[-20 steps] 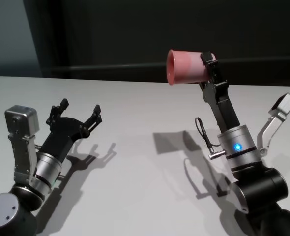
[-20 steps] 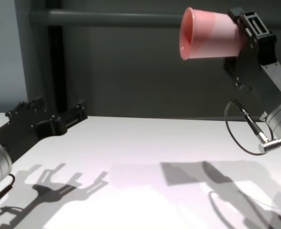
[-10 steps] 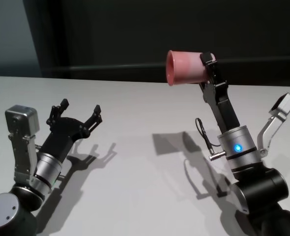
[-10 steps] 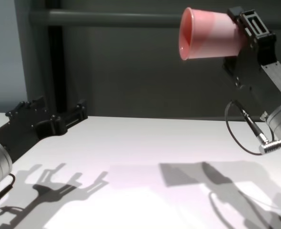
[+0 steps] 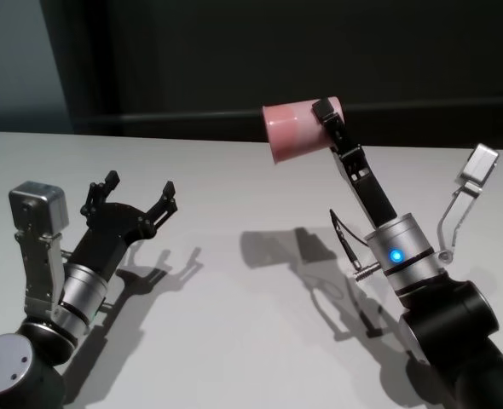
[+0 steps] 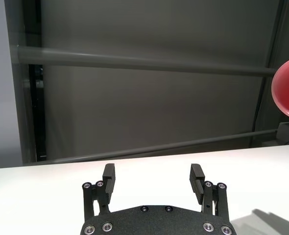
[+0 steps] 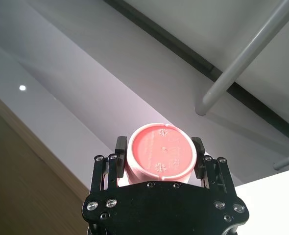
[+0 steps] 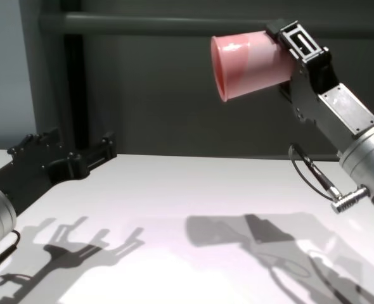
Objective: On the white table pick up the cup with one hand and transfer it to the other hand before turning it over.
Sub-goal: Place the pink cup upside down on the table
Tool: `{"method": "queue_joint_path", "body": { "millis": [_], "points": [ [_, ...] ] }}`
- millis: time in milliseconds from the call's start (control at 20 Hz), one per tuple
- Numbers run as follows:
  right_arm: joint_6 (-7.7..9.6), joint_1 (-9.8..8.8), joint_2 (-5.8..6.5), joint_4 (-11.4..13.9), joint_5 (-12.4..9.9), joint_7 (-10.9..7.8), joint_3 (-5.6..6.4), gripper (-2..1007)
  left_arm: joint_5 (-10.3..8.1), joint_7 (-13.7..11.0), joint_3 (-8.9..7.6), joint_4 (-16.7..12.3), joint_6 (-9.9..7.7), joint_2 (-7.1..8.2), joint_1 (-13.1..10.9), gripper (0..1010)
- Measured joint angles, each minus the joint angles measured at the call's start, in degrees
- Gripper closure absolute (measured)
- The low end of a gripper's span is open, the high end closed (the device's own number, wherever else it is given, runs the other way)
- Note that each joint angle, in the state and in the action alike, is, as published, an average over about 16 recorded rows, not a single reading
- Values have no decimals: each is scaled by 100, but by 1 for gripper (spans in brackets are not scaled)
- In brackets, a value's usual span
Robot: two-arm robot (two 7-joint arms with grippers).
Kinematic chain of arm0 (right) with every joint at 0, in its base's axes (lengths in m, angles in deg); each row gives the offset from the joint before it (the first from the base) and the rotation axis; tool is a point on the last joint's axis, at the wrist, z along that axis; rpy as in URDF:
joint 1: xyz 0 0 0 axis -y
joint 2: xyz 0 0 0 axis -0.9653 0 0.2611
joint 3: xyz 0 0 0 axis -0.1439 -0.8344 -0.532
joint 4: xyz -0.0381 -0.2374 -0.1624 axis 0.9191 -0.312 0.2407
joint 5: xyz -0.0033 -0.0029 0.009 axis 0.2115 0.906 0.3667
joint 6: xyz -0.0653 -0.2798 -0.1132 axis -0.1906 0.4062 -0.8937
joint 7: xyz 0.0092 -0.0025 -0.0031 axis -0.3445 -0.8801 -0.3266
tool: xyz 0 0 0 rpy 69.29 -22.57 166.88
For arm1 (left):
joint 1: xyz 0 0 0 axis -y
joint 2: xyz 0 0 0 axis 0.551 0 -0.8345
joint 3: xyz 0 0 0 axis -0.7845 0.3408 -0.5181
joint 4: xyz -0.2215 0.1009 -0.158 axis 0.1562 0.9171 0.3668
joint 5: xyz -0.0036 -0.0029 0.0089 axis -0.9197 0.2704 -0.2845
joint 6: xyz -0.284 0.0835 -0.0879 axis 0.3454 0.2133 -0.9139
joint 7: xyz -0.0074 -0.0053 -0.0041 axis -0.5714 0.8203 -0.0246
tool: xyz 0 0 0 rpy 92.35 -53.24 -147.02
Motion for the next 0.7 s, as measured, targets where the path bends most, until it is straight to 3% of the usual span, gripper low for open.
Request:
{"method": "queue_joint_path", "body": {
  "millis": [400, 700],
  "points": [
    [-529, 127, 330, 88, 1023, 515, -422, 244, -1, 1, 2, -1, -4, 2, 3, 9],
    [-767, 207, 609, 213, 1933, 947, -728, 244, -2, 0, 3, -1, -6, 3, 4, 9]
  ]
}}
